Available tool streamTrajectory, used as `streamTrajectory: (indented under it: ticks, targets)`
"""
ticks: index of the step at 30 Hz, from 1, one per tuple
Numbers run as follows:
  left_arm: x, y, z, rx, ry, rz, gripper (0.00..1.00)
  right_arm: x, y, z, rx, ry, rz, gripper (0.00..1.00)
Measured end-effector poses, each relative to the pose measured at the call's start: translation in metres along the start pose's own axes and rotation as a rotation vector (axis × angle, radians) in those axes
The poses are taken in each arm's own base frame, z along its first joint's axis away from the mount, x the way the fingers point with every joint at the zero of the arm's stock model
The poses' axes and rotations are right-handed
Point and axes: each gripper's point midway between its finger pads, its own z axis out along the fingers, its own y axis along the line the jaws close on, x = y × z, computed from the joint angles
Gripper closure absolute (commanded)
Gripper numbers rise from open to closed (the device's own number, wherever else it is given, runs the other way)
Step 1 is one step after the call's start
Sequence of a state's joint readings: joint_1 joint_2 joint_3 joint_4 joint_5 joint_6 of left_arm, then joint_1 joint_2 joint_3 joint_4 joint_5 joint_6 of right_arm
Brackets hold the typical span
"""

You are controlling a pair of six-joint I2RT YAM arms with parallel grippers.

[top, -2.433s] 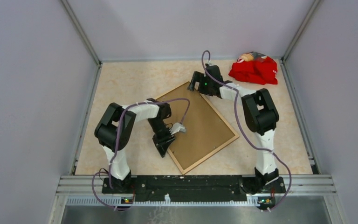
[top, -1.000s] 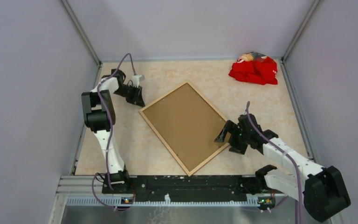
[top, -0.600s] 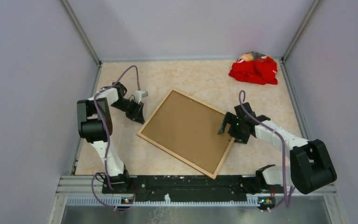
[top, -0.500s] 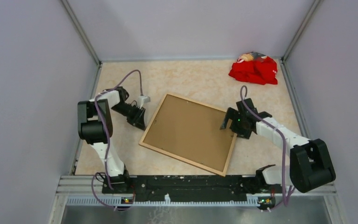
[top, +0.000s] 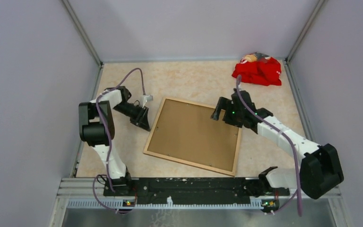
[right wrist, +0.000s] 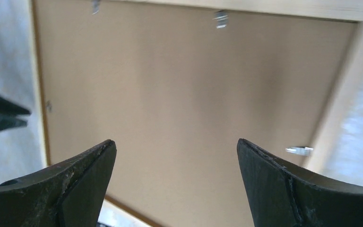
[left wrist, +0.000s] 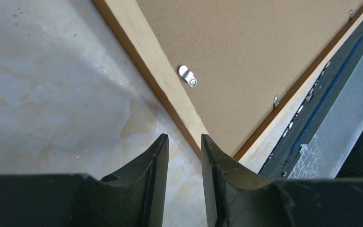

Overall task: Put the photo into the frame
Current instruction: Adjust the photo frame at the center of the board, then install the photo frame at the center of the board.

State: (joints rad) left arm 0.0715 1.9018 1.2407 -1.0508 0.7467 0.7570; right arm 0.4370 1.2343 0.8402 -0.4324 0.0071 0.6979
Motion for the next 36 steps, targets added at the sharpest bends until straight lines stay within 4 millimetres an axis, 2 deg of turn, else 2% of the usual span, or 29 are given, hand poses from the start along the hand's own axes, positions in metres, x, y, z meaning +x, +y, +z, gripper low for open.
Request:
streamTrajectory:
  ticks: [4,9,13,14,15,21,23,29,36]
  targets:
    - [-0.002,-0.004,0.003,0.033,-0.016,-0.018,0.65,0.023,0.053,0.008,-0.136,0.045,-0.077,0.04]
    - [0.003,-0.002,0.016,0.092,-0.002,-0.078,0.78,0.053,0.110,0.031,-0.284,0.112,-0.152,0.10]
    - [0.006,-0.004,0.021,0.128,0.002,-0.125,0.82,0.077,0.150,0.048,-0.375,0.149,-0.209,0.13]
    - [0.006,-0.004,0.020,0.129,0.001,-0.128,0.84,0.081,0.167,0.055,-0.411,0.152,-0.222,0.14]
    - [0.006,-0.004,0.020,0.129,0.001,-0.129,0.86,0.085,0.171,0.054,-0.422,0.158,-0.231,0.15]
    - [0.006,-0.004,0.019,0.128,-0.001,-0.153,0.90,0.103,0.227,0.074,-0.545,0.179,-0.258,0.18]
    - [0.006,-0.004,0.019,0.127,-0.001,-0.158,0.90,0.109,0.239,0.084,-0.575,0.191,-0.257,0.19]
    - [0.006,-0.004,0.019,0.125,-0.003,-0.178,0.90,0.134,0.255,0.112,-0.584,0.250,-0.274,0.19]
    - [0.006,-0.004,0.020,0.125,-0.005,-0.191,0.91,0.154,0.263,0.116,-0.601,0.295,-0.293,0.19]
